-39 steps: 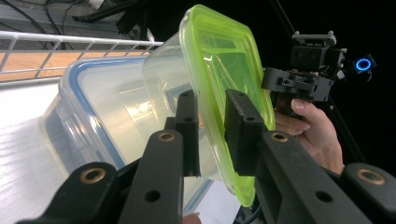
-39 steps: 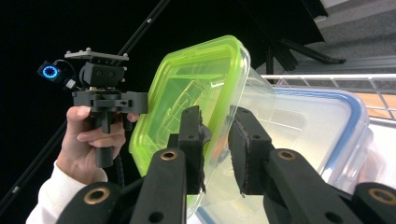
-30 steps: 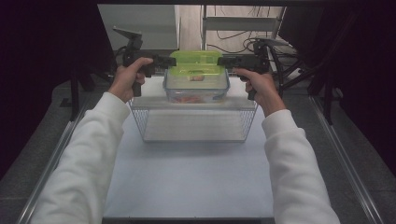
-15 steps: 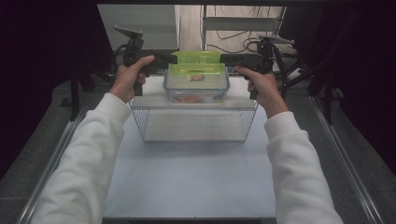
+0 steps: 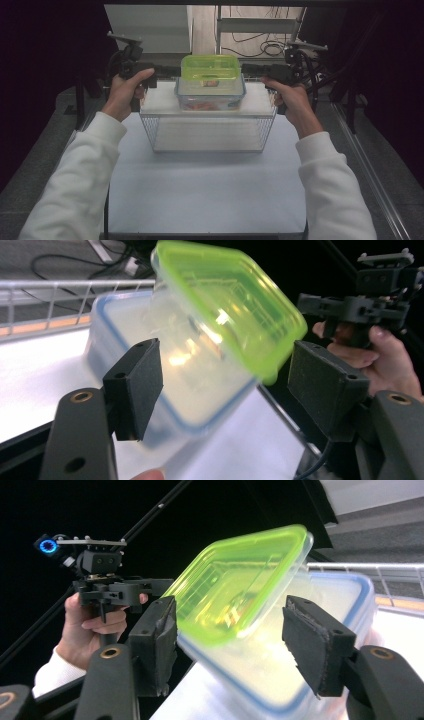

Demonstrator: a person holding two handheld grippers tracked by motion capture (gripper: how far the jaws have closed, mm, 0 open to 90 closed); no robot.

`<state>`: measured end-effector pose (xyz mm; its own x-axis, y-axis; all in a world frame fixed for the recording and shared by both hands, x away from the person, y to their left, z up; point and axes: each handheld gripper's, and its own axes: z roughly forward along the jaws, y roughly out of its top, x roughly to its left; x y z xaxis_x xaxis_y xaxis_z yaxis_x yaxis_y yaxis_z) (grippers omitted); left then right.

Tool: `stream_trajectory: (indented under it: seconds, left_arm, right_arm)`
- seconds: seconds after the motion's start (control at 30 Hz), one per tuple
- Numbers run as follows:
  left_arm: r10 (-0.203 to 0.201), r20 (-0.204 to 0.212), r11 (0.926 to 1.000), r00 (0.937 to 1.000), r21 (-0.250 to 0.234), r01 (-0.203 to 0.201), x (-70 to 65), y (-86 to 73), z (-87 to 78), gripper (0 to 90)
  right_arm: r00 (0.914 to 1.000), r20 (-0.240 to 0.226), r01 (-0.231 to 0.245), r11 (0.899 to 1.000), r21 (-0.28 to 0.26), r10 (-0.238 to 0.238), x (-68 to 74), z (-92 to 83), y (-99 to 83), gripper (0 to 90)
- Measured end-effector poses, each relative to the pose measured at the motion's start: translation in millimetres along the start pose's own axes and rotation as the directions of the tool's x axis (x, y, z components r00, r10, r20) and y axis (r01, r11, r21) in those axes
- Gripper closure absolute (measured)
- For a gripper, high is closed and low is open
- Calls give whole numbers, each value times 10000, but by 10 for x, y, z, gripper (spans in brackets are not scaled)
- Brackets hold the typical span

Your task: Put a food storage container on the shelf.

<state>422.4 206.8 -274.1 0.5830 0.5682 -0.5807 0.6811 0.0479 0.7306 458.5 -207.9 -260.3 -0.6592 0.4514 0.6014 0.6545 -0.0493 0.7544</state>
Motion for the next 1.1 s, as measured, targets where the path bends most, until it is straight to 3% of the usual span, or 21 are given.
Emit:
stream_trajectory:
  seconds: [0.17,0.33,0.43,0.53,0.63,0.87,0.93,1.1]
  left_arm:
    - [504,22,9985,9987,-210,-504,-60,-358,-224,296]
    - [996,-205,9949,9948,-145,-999,-71,-850,-353,291]
    - [1107,-265,9939,9935,38,-1106,-33,-1215,-360,290]
    - [1033,-183,9942,9945,306,-1027,26,-1486,-325,286]
    - [1112,-384,9922,9931,609,-1087,77,-1731,-274,283]
    - [1223,-535,9848,9910,1306,-1145,141,-2152,-105,285]
    - [1256,-577,9797,9904,1646,-1146,160,-2242,-32,283]
    - [1300,-673,9720,9892,2054,-1138,173,-2339,83,281]
  right_arm:
    - [9989,-39,461,9989,30,-461,55,-236,-264,353]
    - [9958,15,918,9949,417,-919,69,-409,-653,332]
    - [9925,117,1202,9903,699,-1213,56,-461,-906,326]
    - [9894,182,1415,9852,970,-1439,26,-483,-1140,321]
    - [9859,223,1622,9792,1222,-1661,-5,-481,-1351,316]
    - [9775,691,1792,9578,2249,-1992,-183,-410,-1882,315]
    - [9744,883,1748,9441,2795,-2066,-246,-364,-1994,311]
    - [9746,902,1650,9298,3289,-2049,-305,-274,-2158,308]
